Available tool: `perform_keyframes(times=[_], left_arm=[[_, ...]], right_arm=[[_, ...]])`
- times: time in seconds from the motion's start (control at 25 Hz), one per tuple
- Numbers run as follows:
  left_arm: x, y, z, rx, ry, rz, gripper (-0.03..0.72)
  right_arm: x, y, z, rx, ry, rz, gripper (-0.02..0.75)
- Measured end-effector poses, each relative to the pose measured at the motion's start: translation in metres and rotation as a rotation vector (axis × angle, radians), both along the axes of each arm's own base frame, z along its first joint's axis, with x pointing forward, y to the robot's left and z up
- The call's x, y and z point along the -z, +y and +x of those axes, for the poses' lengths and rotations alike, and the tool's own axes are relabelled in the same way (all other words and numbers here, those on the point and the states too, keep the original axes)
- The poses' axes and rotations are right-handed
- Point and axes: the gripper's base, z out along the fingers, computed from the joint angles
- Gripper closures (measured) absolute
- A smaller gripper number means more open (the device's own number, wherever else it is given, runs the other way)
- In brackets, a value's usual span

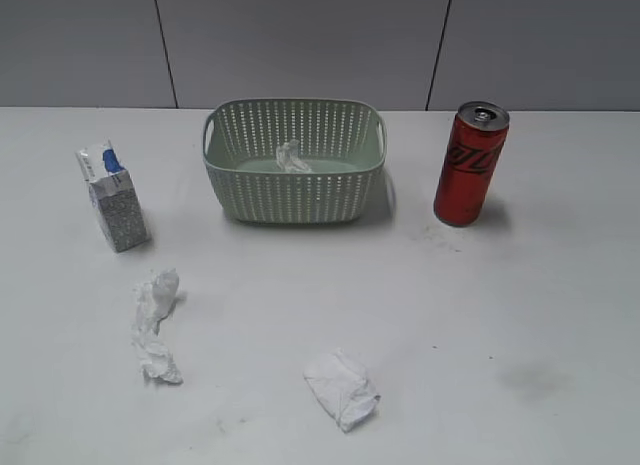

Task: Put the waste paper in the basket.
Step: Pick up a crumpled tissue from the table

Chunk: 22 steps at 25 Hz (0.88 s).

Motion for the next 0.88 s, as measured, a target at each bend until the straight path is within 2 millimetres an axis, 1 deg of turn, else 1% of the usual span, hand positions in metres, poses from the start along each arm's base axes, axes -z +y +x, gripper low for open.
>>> perform_keyframes(times=[0.24, 0.32, 0.44, 0.6, 0.72, 0.84, 0.88], left_arm=[[-0.006, -0.009, 0.024, 0.107, 0.046, 0.029, 0.097], [-0.009, -0.014, 0.036, 0.134, 0.059, 0.035, 0.097], [-0.006, -0.024, 0.06, 0.172, 0.102, 0.046, 0.097], [0.009, -0.044, 0.097, 0.222, 0.223, 0.079, 0.097], [0.03, -0.062, 0.128, 0.25, 0.324, 0.111, 0.097], [0.057, -0.078, 0.158, 0.263, 0.45, 0.144, 0.097], [0.063, -0.083, 0.167, 0.262, 0.475, 0.145, 0.097]], right_arm=[[0.0, 0.0, -0.001, 0.0, -0.007, 0.002, 0.165], [0.0, 0.0, -0.001, 0.0, -0.007, 0.002, 0.165], [0.0, 0.0, -0.001, 0.0, -0.007, 0.002, 0.165], [0.0, 0.0, -0.001, 0.0, -0.007, 0.003, 0.165], [0.0, 0.0, -0.001, 0.0, -0.007, 0.003, 0.165], [0.0, 0.0, -0.001, 0.0, -0.007, 0.003, 0.165], [0.0, 0.0, -0.001, 0.0, -0.007, 0.003, 0.165]])
